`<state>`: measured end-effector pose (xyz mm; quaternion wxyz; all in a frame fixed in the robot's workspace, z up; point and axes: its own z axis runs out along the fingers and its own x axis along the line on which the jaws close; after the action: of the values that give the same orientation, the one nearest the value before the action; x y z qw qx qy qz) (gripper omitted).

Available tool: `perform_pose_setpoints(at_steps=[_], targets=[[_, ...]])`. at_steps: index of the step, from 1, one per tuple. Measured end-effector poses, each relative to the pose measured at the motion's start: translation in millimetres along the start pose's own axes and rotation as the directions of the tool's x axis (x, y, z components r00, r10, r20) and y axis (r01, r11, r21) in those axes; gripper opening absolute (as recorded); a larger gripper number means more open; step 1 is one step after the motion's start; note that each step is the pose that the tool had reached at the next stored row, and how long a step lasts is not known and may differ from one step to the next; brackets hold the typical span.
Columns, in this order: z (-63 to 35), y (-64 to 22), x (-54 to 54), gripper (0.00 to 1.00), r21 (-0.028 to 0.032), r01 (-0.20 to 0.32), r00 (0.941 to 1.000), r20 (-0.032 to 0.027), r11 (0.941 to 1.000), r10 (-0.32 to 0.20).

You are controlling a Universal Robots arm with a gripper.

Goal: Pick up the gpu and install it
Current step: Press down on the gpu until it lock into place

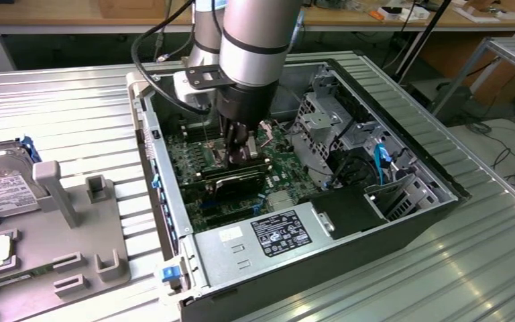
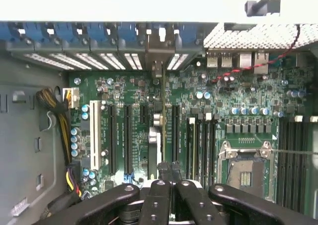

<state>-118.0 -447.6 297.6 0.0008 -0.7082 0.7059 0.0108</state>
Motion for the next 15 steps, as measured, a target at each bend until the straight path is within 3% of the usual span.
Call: perform_pose_setpoints(at_steps=[3, 6, 9, 11, 12, 13, 15], targets=[[0.1, 8.3, 0.0, 0.11, 0.0001, 0.0, 1.0, -0.0094, 1.0, 0.0], [0.7, 21.9, -0.1, 0.11, 0.0, 0.0, 0.9999, -0.0104, 1.0, 0.0], [0.9, 27.2, -0.1, 0.11, -0.0046, 0.0, 0.9999, -0.0104, 1.0, 0.0], [1.0, 29.7, -0.1, 0.11, -0.0158, -0.001, 0.9999, -0.0105, 0.9999, 0.0], [1.0, 31.4, -0.1, 0.11, -0.0391, -0.001, 0.9999, -0.0107, 0.9992, 0.001], [1.0, 32.4, -0.1, 0.11, -0.0536, -0.002, 0.9999, -0.0106, 0.9986, 0.001], [1.1, 33.4, -0.1, 0.11, -0.0696, -0.002, 0.9999, -0.0106, 0.9976, 0.001]])
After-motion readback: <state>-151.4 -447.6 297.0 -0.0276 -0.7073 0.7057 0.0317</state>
